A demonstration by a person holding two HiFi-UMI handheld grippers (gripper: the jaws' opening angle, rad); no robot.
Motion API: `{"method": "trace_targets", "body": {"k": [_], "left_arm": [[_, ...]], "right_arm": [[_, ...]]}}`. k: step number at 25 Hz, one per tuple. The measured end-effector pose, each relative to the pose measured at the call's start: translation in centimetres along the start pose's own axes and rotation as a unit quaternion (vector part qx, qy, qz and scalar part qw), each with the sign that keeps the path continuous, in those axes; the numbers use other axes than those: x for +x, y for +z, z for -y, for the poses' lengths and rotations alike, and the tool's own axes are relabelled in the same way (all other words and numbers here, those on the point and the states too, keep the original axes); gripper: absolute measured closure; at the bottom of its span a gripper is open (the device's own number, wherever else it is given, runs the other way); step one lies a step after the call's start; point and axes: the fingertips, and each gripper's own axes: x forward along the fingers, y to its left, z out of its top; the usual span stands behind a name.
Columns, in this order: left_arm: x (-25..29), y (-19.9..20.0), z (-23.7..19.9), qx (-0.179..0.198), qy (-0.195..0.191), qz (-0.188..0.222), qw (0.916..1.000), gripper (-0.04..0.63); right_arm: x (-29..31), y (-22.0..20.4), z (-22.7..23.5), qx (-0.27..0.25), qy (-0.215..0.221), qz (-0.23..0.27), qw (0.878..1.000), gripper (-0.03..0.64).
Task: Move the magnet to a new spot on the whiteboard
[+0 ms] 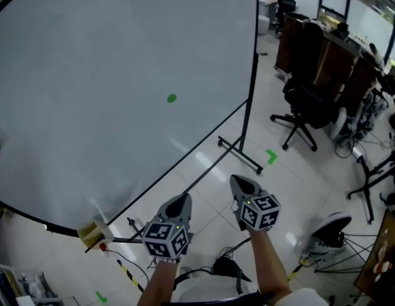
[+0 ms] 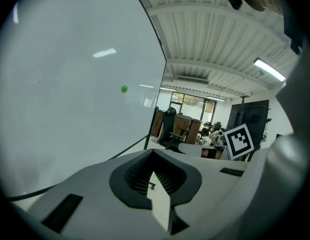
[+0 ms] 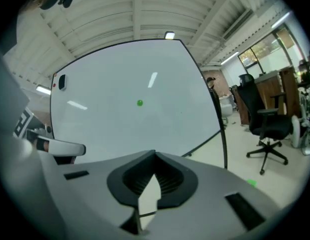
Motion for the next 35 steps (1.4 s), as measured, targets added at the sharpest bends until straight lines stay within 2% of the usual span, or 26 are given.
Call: {"method": "trace_targets", "body": {"k": [3,7,10,16,21,26,35], "left_arm": [[-0.8,-1.4,1.4,0.011,-0.029,-0.013,0.9994,0.598],[-4.2,-3.0,1.1,0.016,-0.055,-0.019,0.9981,0.598],[-8.4,-3.5,-0.2,0.012,-0.072,-0.010,0.9973,0.598],[-15.6,-5.0,-2.8,0.008,-0.119,0.001,0.9929,0.598],[-19.6,-5.8,-2.5,0.006,-0.147,0.003,0.9891,0.598],[-22.1,-5.0,-0.7,0.003,-0.155,0.020,0.9878,0.598],[-24.2,-4.9,3.2,0.006,-0.152,0.037,0.9876,0.598]], "right_arm": [[-2.7,-2.5,-0.3,0.027,-0.021,0.003,0.999,0.618],[-5.9,-4.4,-3.7,0.049,-0.042,0.019,0.998,0.618],[-7.8,-5.7,-8.7,0.031,-0.056,0.013,0.998,0.618],[-10.5,-8.1,-19.1,-0.037,-0.090,-0.002,0.995,0.618],[-13.8,-8.6,-24.3,-0.041,-0.106,0.010,0.993,0.617],[-17.0,-7.4,-26.9,-0.049,-0.108,0.029,0.993,0.617],[-20.9,-6.7,-27.0,-0.063,-0.103,0.037,0.992,0.617]]}}
